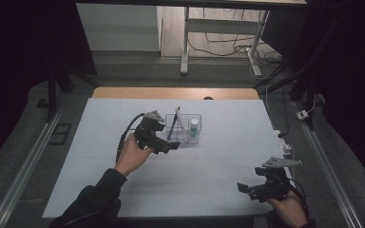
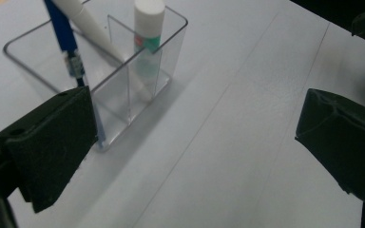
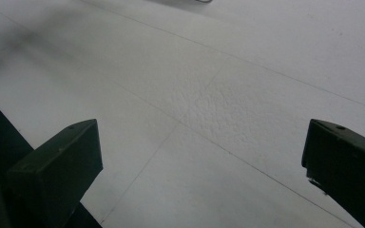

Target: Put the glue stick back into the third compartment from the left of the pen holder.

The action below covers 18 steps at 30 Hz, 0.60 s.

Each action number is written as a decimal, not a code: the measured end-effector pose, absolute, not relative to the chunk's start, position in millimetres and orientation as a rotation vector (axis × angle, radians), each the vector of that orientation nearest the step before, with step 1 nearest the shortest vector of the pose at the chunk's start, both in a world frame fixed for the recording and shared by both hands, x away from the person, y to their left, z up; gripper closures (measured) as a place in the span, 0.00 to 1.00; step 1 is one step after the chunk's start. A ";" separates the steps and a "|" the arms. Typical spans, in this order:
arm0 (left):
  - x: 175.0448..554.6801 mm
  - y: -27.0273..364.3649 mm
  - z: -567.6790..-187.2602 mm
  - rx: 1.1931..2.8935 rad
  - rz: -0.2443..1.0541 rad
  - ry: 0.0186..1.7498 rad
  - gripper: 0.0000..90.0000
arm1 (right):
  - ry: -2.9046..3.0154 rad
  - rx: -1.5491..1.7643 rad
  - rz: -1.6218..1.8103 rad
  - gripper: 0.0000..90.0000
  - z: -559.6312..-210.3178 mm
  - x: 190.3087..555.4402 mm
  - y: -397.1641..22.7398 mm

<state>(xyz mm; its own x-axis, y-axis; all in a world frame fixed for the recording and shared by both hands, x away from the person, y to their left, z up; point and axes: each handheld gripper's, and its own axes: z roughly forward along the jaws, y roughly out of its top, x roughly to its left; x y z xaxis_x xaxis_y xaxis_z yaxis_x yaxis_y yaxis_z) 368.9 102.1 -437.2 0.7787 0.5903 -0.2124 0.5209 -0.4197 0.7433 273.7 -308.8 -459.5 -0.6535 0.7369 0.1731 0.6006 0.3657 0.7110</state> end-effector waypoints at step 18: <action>316.6 152.4 -458.3 2.038 0.074 0.901 0.00 | 2.445 1.218 1.161 0.00 -459.4 273.8 -309.5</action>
